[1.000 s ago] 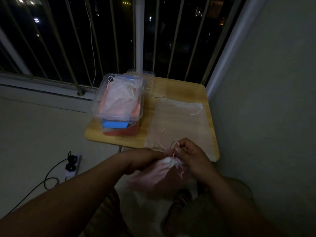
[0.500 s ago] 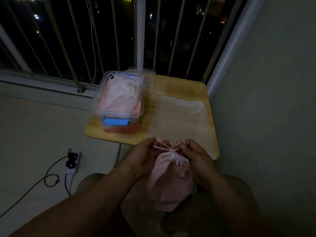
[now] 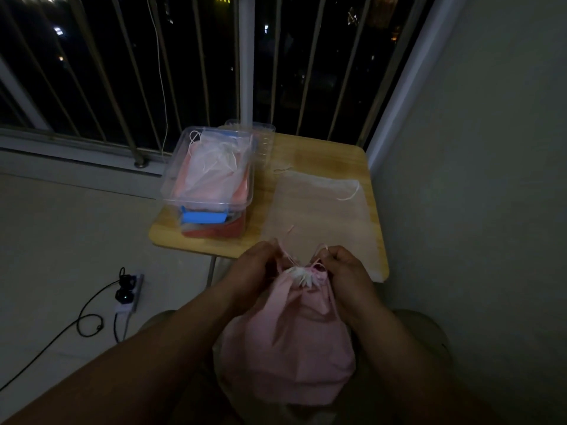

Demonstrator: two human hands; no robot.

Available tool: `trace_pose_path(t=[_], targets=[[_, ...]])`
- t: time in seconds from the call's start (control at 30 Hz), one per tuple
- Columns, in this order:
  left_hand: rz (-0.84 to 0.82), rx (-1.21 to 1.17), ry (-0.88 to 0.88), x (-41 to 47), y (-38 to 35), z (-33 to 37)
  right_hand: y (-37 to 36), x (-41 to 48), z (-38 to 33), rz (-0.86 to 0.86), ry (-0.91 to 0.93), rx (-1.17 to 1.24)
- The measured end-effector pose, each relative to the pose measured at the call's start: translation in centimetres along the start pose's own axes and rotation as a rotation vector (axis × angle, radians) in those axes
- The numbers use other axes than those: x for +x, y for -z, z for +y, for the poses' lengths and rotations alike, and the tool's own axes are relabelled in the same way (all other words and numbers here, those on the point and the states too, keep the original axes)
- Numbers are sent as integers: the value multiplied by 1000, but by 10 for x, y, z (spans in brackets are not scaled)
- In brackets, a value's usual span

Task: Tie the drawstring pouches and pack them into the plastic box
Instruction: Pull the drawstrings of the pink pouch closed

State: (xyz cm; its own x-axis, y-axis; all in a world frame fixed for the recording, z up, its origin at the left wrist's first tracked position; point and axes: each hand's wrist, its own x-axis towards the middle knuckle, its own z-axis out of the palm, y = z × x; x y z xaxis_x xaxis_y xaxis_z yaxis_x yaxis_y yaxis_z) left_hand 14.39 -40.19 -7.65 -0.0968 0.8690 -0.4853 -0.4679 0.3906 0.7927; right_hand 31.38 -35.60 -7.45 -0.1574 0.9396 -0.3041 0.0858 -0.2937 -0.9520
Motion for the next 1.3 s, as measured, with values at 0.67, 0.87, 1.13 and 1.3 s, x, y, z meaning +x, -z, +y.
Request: trace_pose_path(t=[0.67, 0.87, 1.13, 1.3], targets=[[-285, 325, -144, -13, 17, 111, 49, 25, -82, -128, 63, -261], [-229, 559, -173, -3, 37, 121, 51, 40, -130, -166, 0, 45], [-161, 506, -232, -1, 44, 139, 56, 48, -121, -240, 105, -188], [-148, 425, -309, -9, 41, 140, 61, 44, -124, -114, 301, -176]])
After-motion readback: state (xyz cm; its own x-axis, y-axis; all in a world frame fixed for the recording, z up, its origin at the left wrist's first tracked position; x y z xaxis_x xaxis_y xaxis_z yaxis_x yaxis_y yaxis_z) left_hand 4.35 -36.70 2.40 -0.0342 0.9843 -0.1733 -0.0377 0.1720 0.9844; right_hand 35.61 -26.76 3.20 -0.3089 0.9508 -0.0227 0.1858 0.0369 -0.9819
